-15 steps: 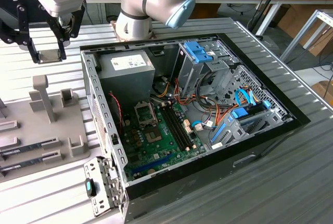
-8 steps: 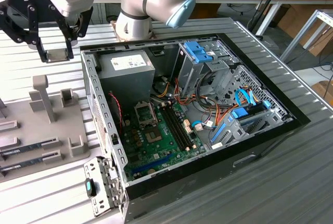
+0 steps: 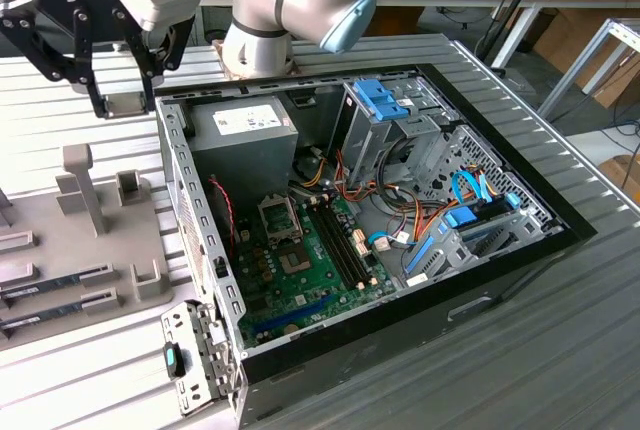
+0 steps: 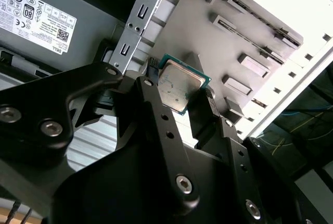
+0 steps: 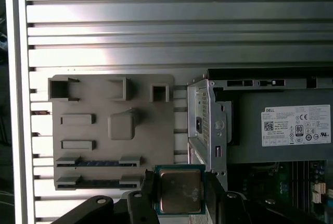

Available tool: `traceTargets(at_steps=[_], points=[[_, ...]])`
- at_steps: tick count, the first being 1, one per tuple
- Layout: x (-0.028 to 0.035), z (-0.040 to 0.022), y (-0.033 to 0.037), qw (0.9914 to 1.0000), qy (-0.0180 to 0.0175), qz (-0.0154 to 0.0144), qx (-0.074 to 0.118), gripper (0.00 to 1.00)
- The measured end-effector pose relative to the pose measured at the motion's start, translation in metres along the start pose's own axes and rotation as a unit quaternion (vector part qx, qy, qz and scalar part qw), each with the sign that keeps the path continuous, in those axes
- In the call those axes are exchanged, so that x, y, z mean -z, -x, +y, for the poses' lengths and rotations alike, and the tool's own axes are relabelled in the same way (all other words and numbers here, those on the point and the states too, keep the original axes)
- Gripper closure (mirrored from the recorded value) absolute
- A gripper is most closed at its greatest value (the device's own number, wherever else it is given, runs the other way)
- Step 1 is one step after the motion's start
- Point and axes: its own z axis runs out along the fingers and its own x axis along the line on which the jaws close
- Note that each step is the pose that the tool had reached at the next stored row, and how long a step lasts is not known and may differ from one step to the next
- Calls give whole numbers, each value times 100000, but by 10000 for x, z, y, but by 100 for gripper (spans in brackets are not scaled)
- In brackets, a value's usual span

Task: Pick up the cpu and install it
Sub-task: 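Pick up the cpu and move it towards the insertion slot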

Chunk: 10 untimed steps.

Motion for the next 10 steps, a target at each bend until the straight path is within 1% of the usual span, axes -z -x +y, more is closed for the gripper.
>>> traceTargets(at_steps=[10], points=[[-7, 5, 153, 100000, 3, -3, -4, 53]])
